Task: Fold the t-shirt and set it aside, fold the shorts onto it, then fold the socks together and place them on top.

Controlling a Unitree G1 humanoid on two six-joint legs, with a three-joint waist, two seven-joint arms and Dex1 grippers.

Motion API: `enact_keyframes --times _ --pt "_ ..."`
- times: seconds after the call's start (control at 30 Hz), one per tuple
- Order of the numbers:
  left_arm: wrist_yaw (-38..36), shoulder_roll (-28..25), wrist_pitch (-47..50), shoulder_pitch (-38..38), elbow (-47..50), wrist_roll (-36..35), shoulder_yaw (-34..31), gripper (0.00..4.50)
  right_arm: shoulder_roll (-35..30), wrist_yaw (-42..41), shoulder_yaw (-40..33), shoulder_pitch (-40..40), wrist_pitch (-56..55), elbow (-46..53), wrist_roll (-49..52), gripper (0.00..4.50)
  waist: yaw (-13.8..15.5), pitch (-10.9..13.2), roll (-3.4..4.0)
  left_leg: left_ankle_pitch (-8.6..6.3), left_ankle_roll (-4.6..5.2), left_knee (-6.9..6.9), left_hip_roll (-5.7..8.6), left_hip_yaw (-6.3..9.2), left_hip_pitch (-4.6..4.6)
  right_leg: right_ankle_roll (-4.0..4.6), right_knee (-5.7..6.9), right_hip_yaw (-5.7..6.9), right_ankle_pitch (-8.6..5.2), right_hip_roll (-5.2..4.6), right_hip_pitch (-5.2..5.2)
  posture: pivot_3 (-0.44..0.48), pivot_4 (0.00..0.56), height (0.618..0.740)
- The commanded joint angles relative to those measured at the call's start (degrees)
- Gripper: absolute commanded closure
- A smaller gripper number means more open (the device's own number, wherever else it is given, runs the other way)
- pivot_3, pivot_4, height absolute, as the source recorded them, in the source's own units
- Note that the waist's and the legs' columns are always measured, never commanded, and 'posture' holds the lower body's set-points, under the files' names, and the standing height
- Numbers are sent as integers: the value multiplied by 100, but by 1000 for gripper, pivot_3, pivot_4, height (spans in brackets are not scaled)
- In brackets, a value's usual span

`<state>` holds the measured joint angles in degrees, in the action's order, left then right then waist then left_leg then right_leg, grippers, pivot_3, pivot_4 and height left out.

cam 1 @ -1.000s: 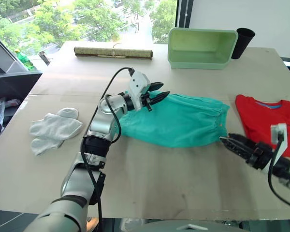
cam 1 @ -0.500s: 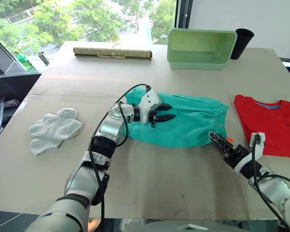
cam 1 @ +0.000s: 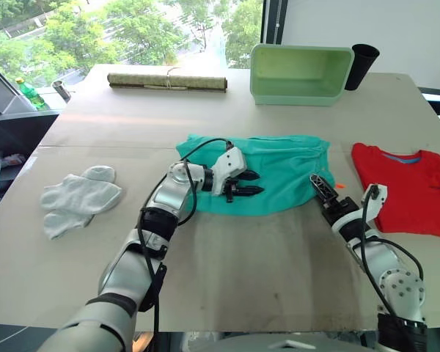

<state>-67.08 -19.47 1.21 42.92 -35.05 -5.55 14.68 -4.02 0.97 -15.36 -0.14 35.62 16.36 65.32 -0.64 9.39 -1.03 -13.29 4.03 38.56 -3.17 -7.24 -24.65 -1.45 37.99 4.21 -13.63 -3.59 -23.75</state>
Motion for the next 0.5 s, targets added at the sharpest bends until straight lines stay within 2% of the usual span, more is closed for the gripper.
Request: enact_keyframes --times 0.03,0.23,0.4,0.5 --pt "-28 19 -126 144 -39 83 -8 2300 -80 40 156 -48 -105 -209 -565 1490 -5 0 0 0 0 0 0 0 0 0 0 0 0 0 0 0 150 740" --pt "-45 20 -120 107 -26 111 -35 2300 -236 -106 498 -209 -285 -117 -1401 4430 -11 -11 -11 0 0 0 -1 0 0 0 0 0 0 0 -1 0 150 740" --pt "19 46 -173 45 43 79 -97 2300 -94 -39 305 -318 -608 2 -1643 4481 3 -12 -13 0 0 0 3 0 -2 0 0 1 0 -7 0 0 150 740" --pt "81 196 33 146 354 -222 -322 2300 -84 55 -42 -293 -779 252 -1512 4481 29 -11 -10 0 0 0 4 1 -6 0 -1 3 0 -8 -2 0 150 740"
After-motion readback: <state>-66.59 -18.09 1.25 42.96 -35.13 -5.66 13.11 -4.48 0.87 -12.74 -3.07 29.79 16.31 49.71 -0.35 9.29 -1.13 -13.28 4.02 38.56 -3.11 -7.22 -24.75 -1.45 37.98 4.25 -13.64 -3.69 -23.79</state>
